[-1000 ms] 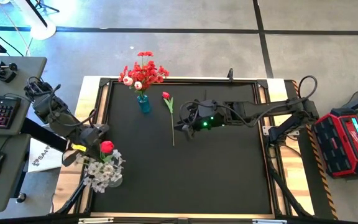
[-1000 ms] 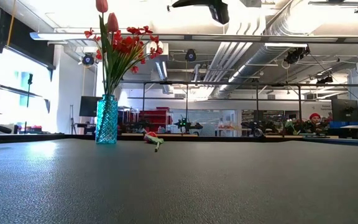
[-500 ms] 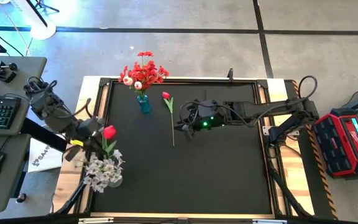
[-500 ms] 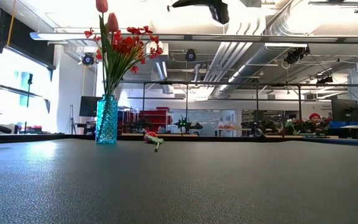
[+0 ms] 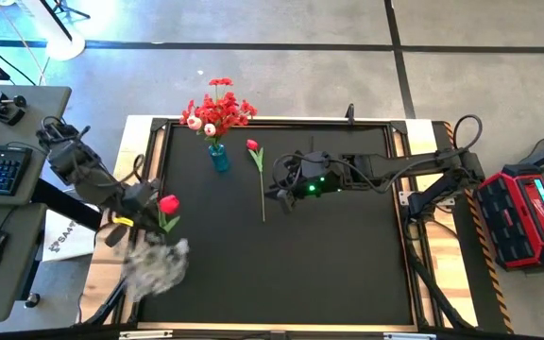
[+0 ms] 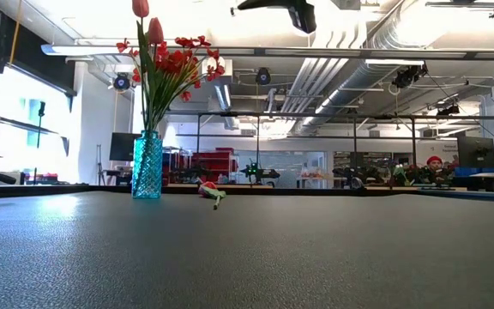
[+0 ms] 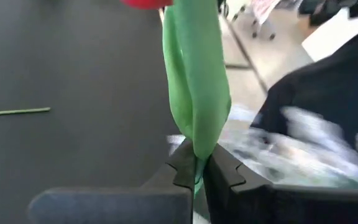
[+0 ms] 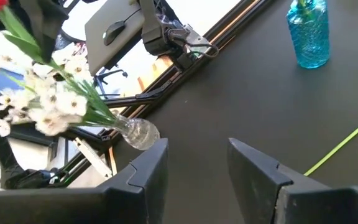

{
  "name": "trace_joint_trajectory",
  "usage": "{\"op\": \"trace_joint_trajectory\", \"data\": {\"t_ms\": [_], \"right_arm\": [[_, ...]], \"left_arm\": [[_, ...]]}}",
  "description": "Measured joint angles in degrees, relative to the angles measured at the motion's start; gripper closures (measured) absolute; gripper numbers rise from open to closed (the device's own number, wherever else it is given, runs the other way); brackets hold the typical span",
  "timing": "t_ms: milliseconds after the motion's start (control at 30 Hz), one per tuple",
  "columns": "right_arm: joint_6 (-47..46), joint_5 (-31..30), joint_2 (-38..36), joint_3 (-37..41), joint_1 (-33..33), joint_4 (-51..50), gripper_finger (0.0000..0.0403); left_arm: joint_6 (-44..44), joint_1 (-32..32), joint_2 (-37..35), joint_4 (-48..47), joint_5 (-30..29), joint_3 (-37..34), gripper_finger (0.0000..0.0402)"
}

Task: Sort flowers into vase by color
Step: Put the top right red flower into the transparent vase

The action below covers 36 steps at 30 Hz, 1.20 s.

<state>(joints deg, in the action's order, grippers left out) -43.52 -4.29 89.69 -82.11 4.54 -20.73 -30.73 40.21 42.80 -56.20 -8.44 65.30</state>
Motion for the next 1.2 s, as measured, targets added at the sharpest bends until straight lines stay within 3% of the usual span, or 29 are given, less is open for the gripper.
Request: {"op": "trace_joint_trajectory", "data": {"t_ms": [200, 333, 833, 1067, 1200], "right_arm": [[0.45, 1.00, 0.00, 0.00, 0.00, -0.46, 0.0253], [0.47, 1.00, 0.00, 0.00, -0.32, -0.94, 0.0253], [1.99, 0.68, 0.35, 0.00, -0.08, -0.84, 0.0253], [12.32, 1.35, 8.18, 0.11, 4.13, 6.93, 0.0253], [13.76, 0.24, 11.93, 0.09, 5.61, 13.28, 0.0253]], "left_arm": [[3.35, 0.03, 1.30, -2.48, 0.39, 0.00, 0.0357], [3.07, 0.02, 1.05, -6.01, -6.76, 0.00, 0.0336], [7.00, 0.00, 1.06, -3.69, -11.27, 0.11, 0.0386], [5.86, -0.04, 1.19, -3.84, -15.32, 2.76, 0.0399], [4.64, -0.07, 1.43, -3.86, -15.94, 3.43, 0.0401]]}}
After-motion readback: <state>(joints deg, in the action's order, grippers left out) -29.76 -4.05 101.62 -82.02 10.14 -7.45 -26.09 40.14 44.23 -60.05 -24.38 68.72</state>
